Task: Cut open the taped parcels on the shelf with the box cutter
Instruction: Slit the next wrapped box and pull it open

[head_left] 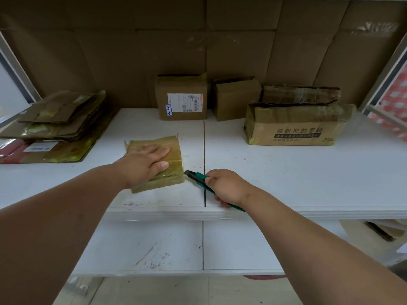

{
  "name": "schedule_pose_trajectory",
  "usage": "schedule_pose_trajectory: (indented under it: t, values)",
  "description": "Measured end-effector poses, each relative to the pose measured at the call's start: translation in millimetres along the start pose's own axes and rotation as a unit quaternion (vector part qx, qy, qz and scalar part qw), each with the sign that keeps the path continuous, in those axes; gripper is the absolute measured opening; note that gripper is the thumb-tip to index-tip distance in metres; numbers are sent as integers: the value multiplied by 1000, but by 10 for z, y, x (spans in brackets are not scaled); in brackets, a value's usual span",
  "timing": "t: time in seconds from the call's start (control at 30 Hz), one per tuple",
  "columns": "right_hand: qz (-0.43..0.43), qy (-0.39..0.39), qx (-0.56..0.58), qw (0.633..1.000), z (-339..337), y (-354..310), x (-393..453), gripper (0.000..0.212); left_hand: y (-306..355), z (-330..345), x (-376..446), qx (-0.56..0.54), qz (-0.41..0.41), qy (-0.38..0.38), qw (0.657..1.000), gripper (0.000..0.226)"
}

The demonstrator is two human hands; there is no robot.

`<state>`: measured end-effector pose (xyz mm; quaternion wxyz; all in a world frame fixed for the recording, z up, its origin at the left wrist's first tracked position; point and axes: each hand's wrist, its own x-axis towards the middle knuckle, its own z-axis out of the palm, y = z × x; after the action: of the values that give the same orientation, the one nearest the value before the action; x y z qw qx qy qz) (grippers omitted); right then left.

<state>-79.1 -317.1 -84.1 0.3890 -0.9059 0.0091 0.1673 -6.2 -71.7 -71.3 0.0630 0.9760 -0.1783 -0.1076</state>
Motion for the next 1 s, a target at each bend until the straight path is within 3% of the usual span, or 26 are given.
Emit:
schedule_pose_trajectory:
  t: [0.37,0.73,1.0]
  values:
    - [-88,58,-77,991,42,15,-2,22,-13,17,18,-14,-11,6,1000,60]
    - [-72,47,-189,978,111,84,106,25,2,53,33,0,-5,8,1000,59]
    - [-44,41,-182,981,104,39,91,25,0,27,18,1,-1,7,1000,58]
